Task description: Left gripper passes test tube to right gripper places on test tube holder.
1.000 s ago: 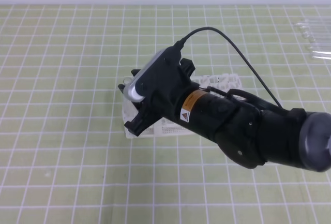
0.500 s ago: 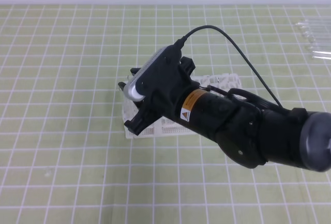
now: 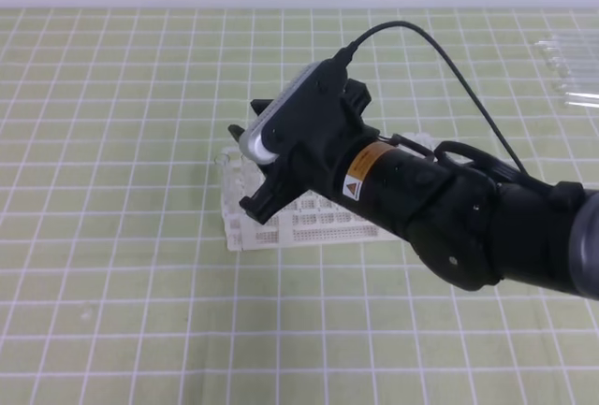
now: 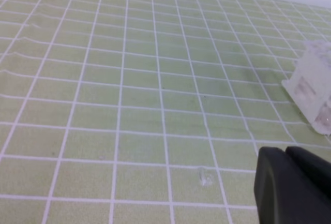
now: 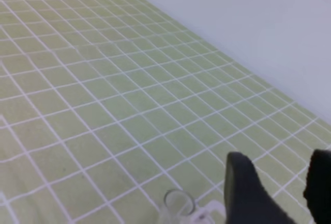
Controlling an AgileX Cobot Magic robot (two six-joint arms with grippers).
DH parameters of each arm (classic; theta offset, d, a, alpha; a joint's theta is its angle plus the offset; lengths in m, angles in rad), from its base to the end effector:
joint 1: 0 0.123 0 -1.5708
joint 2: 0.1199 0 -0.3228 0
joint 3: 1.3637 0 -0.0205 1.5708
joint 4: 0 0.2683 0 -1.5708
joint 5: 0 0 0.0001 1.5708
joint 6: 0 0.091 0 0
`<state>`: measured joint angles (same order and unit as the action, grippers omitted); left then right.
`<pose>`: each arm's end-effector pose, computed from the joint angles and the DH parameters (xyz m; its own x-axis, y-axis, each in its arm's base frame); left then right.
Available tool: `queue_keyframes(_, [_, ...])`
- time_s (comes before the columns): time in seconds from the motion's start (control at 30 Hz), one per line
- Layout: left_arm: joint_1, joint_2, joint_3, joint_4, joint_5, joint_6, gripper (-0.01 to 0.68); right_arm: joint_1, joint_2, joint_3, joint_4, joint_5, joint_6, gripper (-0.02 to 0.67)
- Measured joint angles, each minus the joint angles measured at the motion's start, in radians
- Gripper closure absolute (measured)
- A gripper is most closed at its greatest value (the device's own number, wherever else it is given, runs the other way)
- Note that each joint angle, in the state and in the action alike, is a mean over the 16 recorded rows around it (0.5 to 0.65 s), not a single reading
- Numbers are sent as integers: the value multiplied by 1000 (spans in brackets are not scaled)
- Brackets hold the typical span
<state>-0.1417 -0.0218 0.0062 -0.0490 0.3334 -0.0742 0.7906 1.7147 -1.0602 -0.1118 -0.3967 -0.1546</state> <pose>0.0316 -0.0060 0.1817 -0.2431 -0.0867 -0.9661 0.1284 0.9844 -0.1207 0.2863 0.2949 0.2920 0.0717 -0.2897 -0.9544 -0.7464 0.6192 -0.2440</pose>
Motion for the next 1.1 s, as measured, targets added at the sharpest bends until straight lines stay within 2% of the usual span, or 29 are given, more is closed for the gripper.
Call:
queue_keyframes(0.23, [0, 2, -1, 0, 1, 0, 676, -7, -98, 0, 4, 67, -8, 427])
queue_keyframes(0.57, [0, 3, 0, 0, 1, 0, 676, -52, -397, 27, 57, 347, -8, 577])
queue_keyframes(0.77, [0, 8, -2, -1, 3, 0, 676, -157, -559, 132, 87, 387, -8, 651])
queue_keyframes(1.1, [0, 6, -1, -1, 1, 0, 676, -392, -799, 459, 152, 222, -8, 664])
